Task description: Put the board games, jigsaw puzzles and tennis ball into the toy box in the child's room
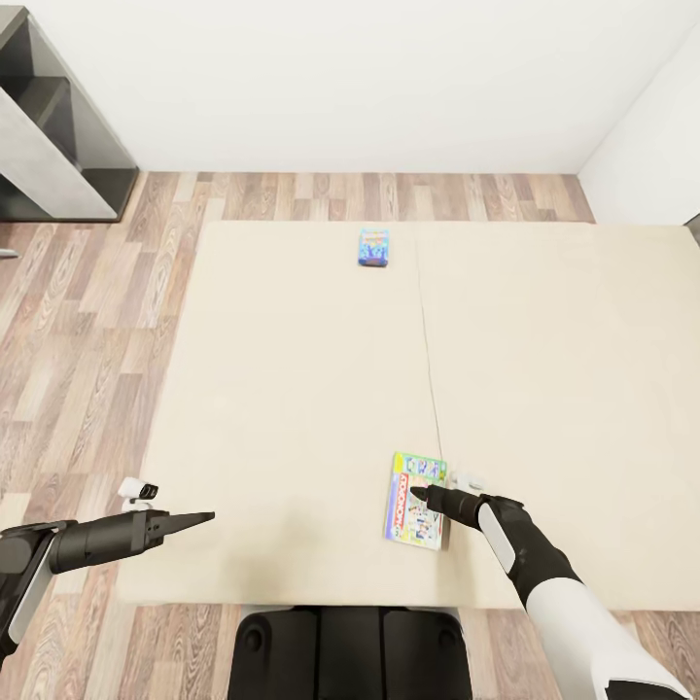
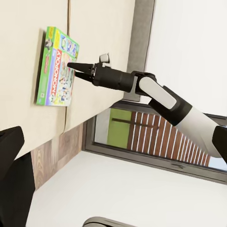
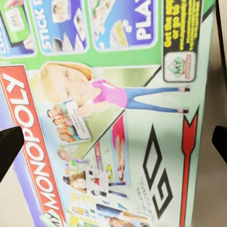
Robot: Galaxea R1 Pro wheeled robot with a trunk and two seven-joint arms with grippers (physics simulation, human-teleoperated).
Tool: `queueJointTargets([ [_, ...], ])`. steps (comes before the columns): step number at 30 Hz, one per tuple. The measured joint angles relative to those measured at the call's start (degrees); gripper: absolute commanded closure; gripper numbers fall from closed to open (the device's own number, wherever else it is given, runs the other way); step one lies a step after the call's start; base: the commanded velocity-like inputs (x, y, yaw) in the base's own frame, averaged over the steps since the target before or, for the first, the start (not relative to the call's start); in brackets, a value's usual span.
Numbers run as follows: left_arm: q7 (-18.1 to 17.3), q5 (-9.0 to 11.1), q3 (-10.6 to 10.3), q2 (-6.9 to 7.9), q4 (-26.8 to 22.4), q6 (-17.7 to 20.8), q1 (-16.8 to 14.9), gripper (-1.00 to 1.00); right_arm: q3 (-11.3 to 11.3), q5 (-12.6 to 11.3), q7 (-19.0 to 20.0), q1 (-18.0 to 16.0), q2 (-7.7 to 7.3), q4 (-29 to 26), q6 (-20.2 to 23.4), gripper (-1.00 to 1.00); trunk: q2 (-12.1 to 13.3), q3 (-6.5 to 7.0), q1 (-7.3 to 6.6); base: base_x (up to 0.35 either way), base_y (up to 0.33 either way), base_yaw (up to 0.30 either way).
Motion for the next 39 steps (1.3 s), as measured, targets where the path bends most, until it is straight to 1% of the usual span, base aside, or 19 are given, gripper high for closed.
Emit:
queueJointTargets([
  [8, 0.0, 0.0, 0.0, 0.0, 0.0, 0.0, 0.0, -1.0, 0.0, 0.0, 0.0, 0.0, 0.02, 0.0, -0.1, -1.0, 0.0, -0.38, 0.0, 0.0, 0.0, 0.0],
  [39, 0.0, 0.0, 0.0, 0.0, 0.0, 0.0, 0.0, -1.0, 0.3, 0.0, 0.1, 0.0, 0.09, -0.4, -0.1, -1.0, 0.0, -0.42, 0.0, 0.0, 0.0, 0.0],
])
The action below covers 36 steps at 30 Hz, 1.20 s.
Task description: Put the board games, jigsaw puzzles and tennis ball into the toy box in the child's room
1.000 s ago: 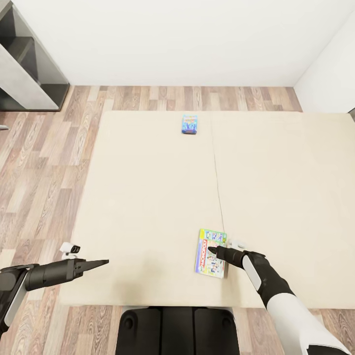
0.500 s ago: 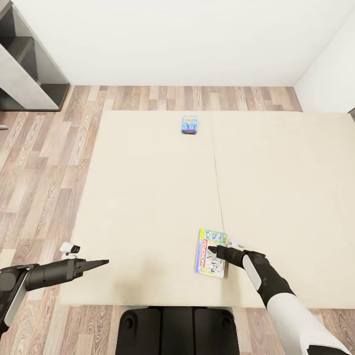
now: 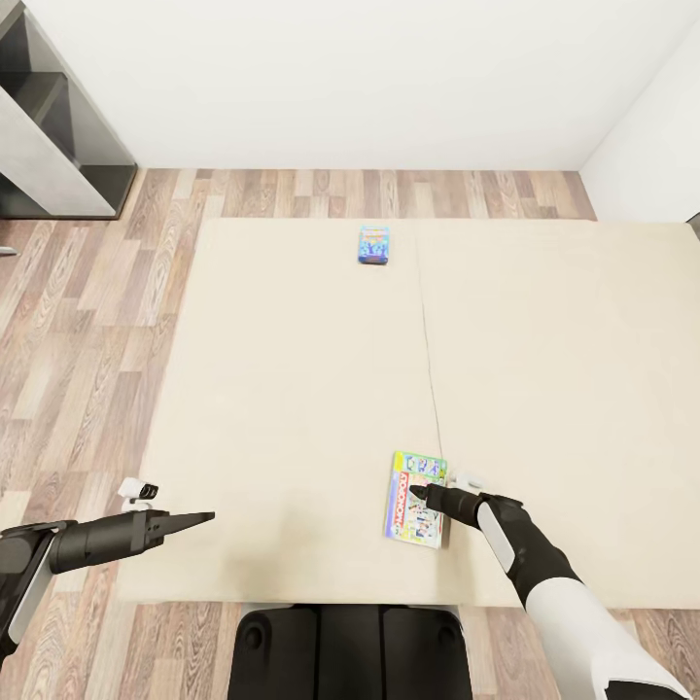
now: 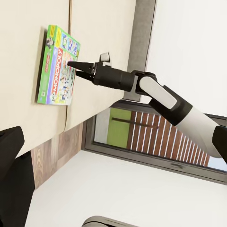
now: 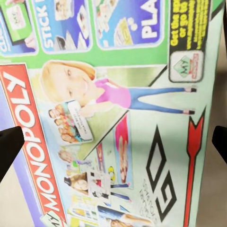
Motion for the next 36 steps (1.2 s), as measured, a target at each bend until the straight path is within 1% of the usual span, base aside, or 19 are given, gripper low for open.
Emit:
queueJointTargets([
  [17, 0.0, 0.0, 0.0, 0.0, 0.0, 0.0, 0.0, -1.0, 0.2, 0.0, -0.1, 0.0, 0.0, 0.0, -0.1, -1.0, 0.0, 0.0, 0.0, 0.0, 0.033, 0.0],
  [21, 0.0, 0.0, 0.0, 0.0, 0.0, 0.0, 0.0, -1.0, 0.2, 0.0, -0.1, 0.0, 0.0, 0.0, -1.0, -1.0, 0.0, 0.0, 0.0, 0.0, 0.007, 0.0],
  [28, 0.0, 0.0, 0.0, 0.0, 0.0, 0.0, 0.0, -1.0, 0.2, 0.0, -0.1, 0.0, 0.0, 0.0, -1.3, -1.0, 0.0, 0.0, 0.0, 0.0, 0.123, 0.0],
  [36, 0.0, 0.0, 0.0, 0.0, 0.0, 0.0, 0.0, -1.0, 0.2, 0.0, -0.1, 0.0, 0.0, 0.0, -1.3, -1.0, 0.0, 0.0, 0.0, 0.0, 0.016, 0.0],
])
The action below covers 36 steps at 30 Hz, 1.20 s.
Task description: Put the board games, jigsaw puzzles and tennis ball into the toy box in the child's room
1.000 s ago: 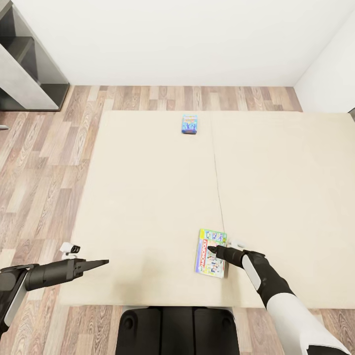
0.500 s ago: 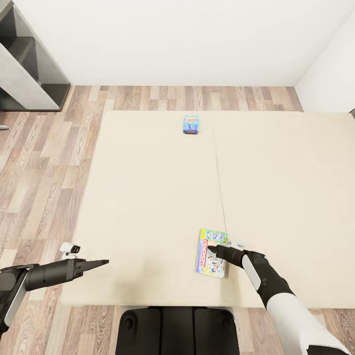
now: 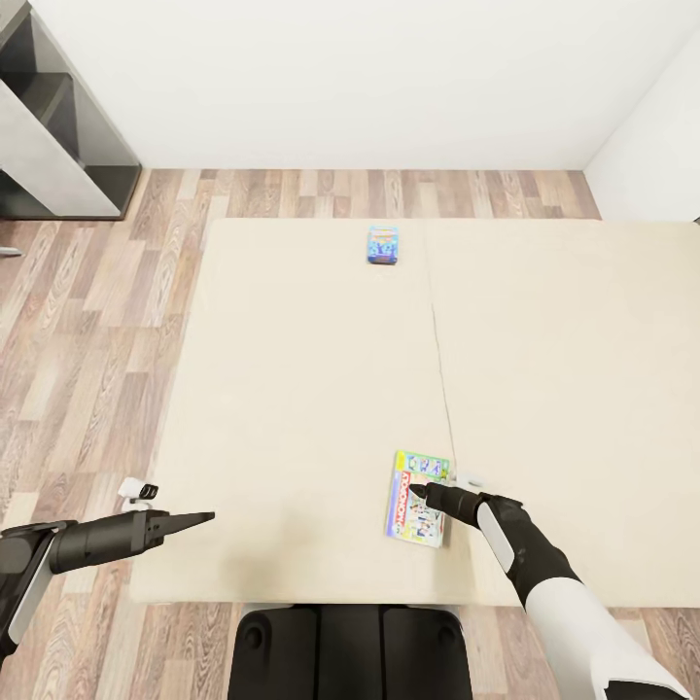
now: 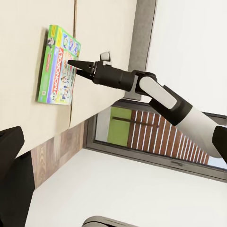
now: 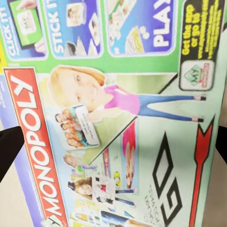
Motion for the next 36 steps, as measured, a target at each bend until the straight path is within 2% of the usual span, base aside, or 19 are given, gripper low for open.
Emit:
queueJointTargets([
  [36, 0.0, 0.0, 0.0, -0.02, 0.0, 0.0, 0.0, -1.0, 0.1, 0.0, 0.0, 0.0, 0.06, 0.0, 0.0, -1.0, 0.0, 0.0, 0.0, 0.0, 0.058, 0.0],
])
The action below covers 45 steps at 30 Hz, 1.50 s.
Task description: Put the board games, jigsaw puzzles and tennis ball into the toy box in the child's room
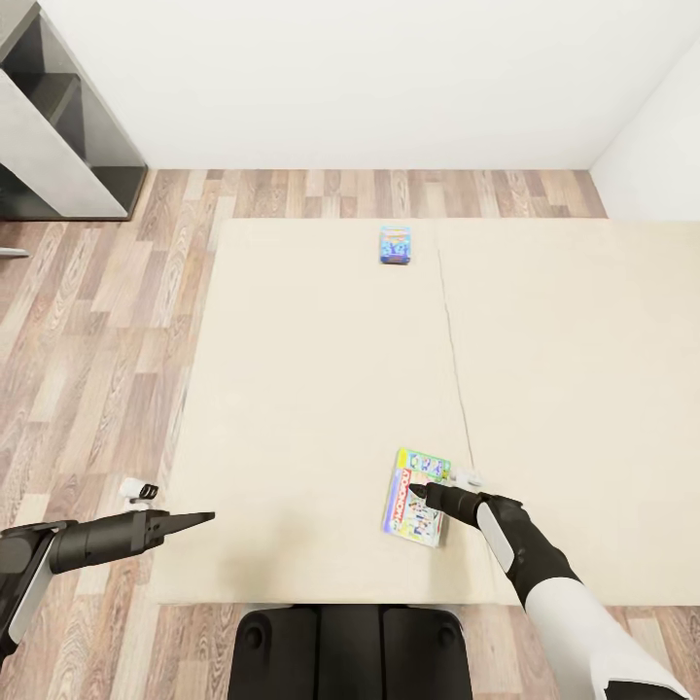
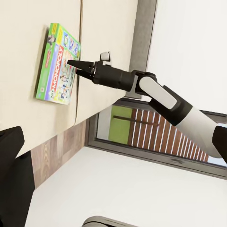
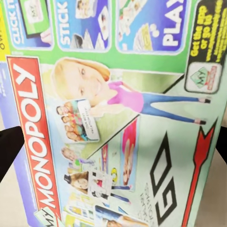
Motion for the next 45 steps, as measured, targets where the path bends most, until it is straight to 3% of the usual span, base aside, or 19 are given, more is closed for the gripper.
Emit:
queueJointTargets([
  [45, 0.0, 0.0, 0.0, 0.02, 0.0, 0.1, 0.0, -1.0, 0.0, 0.0, 0.0, 0.0, 0.03, 0.0, 0.0, -1.0, 0.0, 0.0, 0.0, 0.0, 0.06, 0.0],
])
